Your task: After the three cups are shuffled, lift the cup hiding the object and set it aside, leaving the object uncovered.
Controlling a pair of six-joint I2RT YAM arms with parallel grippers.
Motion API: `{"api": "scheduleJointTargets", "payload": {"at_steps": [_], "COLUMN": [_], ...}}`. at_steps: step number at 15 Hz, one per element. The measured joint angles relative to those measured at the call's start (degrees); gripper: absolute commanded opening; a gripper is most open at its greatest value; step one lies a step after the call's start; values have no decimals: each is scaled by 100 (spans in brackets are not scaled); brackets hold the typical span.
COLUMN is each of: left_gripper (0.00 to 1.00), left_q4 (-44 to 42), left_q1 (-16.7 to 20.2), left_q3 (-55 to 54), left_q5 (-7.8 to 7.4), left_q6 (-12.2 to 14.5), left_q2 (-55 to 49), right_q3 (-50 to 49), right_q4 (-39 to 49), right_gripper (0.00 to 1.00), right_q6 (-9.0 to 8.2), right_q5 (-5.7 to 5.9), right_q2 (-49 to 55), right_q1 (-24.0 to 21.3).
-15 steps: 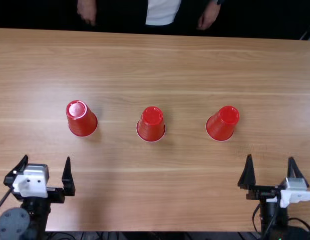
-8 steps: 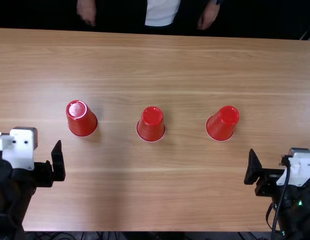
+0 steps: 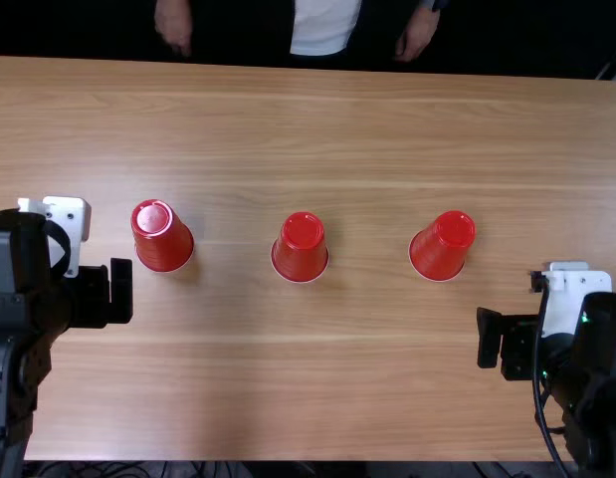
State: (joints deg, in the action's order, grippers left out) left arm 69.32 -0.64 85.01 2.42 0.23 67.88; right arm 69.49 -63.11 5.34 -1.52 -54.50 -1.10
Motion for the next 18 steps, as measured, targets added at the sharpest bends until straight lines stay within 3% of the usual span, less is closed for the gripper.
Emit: {"api": "scheduleJointTargets", "payload": {"at_steps": [6, 11, 15, 18], "left_gripper": [100, 100, 100, 100], "left_q4": [203, -535, -892, -935], "left_q1": [0, -87, -413, -461], "left_q3": [140, 140, 197, 498], "left_q5": [15, 22, 15, 17], "left_q6": [0, -20, -114, -260], "left_q2": [866, 1714, 2380, 2951], "right_q3": [448, 446, 422, 387], "right_q4": [-354, -358, -356, -352], "right_gripper": [100, 100, 100, 100], "right_q6": [-4, -7, -114, -199], "right_q5": [-42, -109, -345, -398], "right_q2": [-588, -588, -586, -581], "right_q1": [11, 37, 37, 37]}}
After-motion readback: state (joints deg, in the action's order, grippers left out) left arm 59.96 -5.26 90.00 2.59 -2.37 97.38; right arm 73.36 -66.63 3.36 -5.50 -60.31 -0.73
